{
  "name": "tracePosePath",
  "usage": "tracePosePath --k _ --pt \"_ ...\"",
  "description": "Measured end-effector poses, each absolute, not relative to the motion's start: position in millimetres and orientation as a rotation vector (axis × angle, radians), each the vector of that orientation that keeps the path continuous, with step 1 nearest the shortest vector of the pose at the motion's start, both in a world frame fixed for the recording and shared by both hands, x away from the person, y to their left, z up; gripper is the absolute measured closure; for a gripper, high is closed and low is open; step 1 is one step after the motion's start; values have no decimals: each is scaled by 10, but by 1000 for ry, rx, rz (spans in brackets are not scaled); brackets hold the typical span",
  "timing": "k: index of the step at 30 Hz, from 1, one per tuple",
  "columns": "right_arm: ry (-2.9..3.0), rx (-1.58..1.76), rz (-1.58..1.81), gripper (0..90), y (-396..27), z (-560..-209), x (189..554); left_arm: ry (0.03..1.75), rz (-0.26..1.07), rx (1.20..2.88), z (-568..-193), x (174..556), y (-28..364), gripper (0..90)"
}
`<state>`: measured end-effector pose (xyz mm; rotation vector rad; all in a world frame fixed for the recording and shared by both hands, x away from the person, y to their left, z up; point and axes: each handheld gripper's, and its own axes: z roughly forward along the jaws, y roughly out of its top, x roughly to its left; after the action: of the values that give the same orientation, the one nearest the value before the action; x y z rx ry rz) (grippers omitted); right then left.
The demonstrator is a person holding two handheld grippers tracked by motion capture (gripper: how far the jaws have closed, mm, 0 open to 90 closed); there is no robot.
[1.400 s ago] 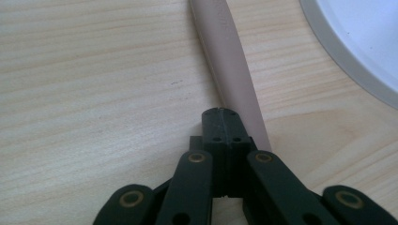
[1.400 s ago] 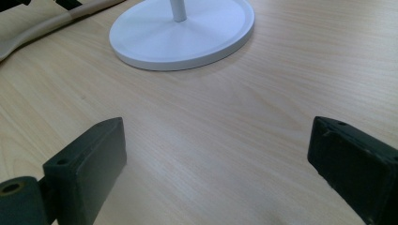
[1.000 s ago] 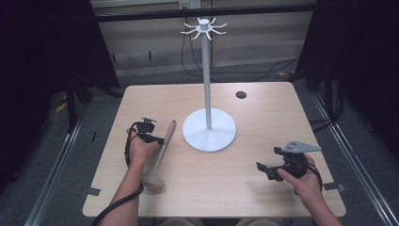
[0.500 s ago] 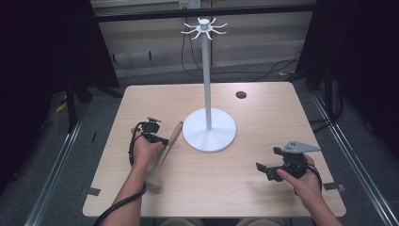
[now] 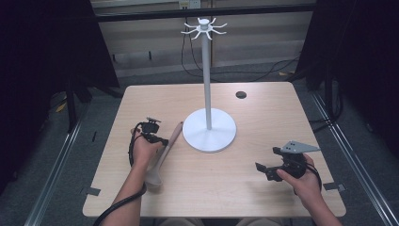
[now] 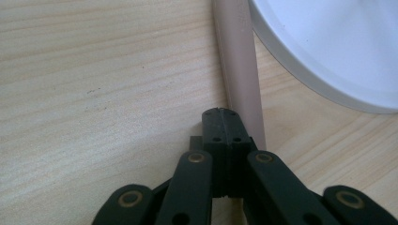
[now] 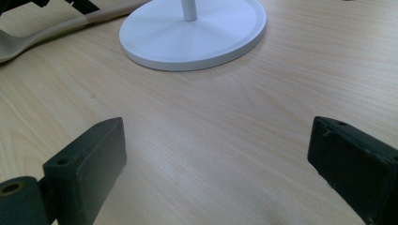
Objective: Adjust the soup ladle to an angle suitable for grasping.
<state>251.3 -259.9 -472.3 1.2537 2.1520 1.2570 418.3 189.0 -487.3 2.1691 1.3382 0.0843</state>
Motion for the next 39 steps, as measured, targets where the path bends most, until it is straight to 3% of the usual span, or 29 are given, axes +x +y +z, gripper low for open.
tracePosePath --k 16,29,39 --pt "2150 1247 1252 44 -2610 -4716 2506 1371 147 2167 -4810 4185 1954 822" --pt "2149 1241 1253 44 -2599 -4703 2499 1294 122 2277 -4617 4112 1866 636" --pt "2149 1238 1254 44 -2595 -4700 2495 1287 83 2358 -4666 4125 1736 645"
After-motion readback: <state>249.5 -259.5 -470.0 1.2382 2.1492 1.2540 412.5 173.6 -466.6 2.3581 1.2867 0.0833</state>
